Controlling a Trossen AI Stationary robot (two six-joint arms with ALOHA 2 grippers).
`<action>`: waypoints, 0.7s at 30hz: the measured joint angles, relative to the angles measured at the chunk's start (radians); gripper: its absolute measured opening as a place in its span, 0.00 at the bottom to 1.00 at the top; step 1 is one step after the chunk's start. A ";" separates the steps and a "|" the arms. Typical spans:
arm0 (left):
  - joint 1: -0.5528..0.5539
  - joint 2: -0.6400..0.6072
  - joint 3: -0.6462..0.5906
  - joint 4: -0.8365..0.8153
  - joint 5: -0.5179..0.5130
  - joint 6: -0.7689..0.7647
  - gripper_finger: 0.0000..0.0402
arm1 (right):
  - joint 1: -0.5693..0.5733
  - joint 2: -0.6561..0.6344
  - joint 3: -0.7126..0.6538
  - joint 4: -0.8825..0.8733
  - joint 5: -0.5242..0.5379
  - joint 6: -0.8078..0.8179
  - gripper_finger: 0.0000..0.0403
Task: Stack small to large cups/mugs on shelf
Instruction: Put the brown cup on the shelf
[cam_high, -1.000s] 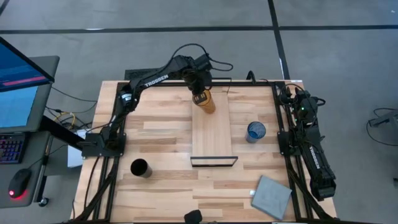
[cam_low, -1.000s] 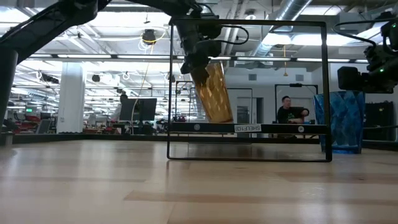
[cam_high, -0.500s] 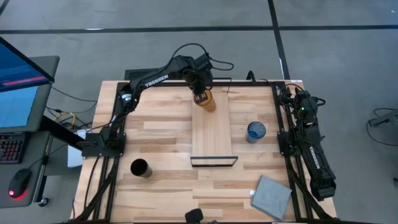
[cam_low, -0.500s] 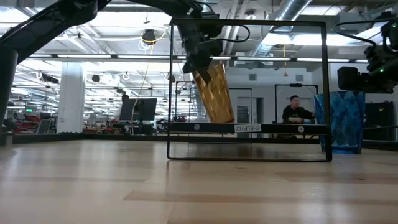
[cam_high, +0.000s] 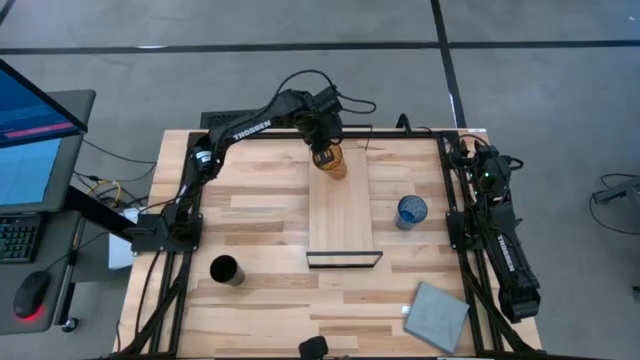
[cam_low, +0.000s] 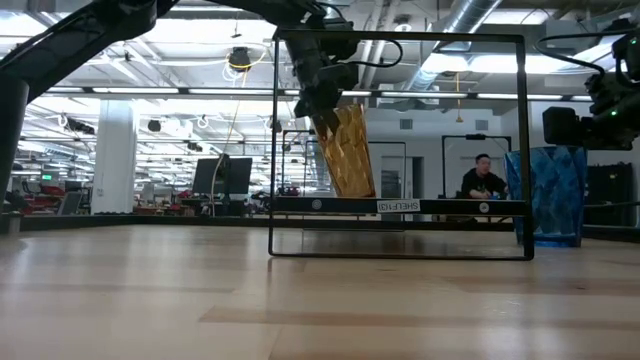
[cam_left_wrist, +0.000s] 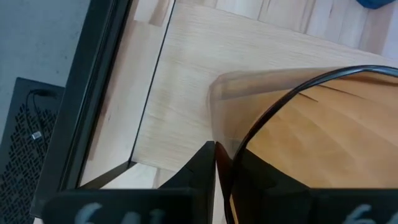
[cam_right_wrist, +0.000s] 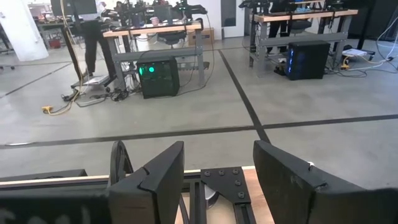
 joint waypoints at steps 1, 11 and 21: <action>0.000 0.000 0.000 0.000 0.000 0.000 0.07 | 0.000 0.000 0.000 0.000 0.000 0.000 0.53; 0.000 0.000 0.000 0.035 0.015 -0.019 0.09 | 0.000 0.000 0.000 0.000 0.000 0.000 0.53; 0.000 0.000 0.000 0.036 0.005 -0.027 0.23 | 0.000 0.000 0.000 0.000 0.000 0.000 0.53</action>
